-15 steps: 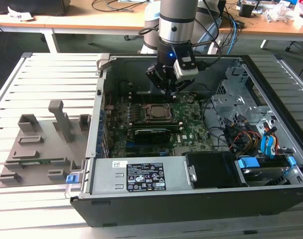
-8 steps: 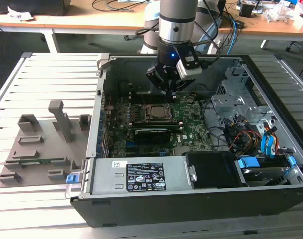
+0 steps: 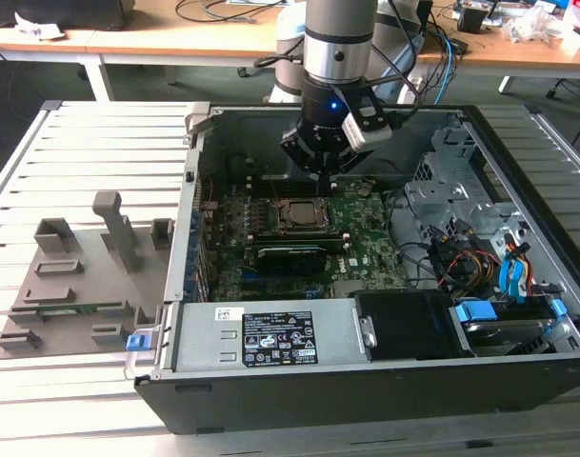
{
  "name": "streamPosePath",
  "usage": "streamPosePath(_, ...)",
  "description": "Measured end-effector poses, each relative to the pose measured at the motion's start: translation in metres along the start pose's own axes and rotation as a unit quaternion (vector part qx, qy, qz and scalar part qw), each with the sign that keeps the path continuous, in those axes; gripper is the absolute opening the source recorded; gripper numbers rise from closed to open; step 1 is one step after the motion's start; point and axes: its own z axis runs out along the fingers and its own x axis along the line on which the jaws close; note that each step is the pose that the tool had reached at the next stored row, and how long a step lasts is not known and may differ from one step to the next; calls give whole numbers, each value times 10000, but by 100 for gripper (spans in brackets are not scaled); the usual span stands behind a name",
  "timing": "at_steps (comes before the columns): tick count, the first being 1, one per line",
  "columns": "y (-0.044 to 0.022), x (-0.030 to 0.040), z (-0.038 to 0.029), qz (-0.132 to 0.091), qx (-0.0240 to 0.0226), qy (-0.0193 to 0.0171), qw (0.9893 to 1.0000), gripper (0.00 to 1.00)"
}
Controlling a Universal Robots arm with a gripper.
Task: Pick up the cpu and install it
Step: 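Install the first cpu locking lever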
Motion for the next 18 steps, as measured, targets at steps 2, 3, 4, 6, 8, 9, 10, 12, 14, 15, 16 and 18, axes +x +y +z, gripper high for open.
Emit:
streamPosePath(2,0,0,1,-67,-279,27,9996,11)
streamPosePath(3,1,0,1,-176,-283,23,9994,11)
streamPosePath(4,0,0,1,-248,-285,21,9993,11)
streamPosePath(6,0,0,1,-444,-291,14,9986,11)
streamPosePath(8,0,0,1,-670,-298,6,9973,11)
streamPosePath(9,0,0,1,-739,-300,3,9968,11)
streamPosePath(10,0,0,1,-807,-302,1,9963,11)
streamPosePath(12,1,-5,1,-836,-288,64,9961,11)
streamPosePath(14,2,-6,0,-844,-285,120,9960,11)
streamPosePath(15,2,-6,1,-847,-285,120,9959,11)
streamPosePath(16,2,-6,1,-849,-285,120,9959,11)
streamPosePath(18,2,-6,1,-849,-285,120,9959,11)
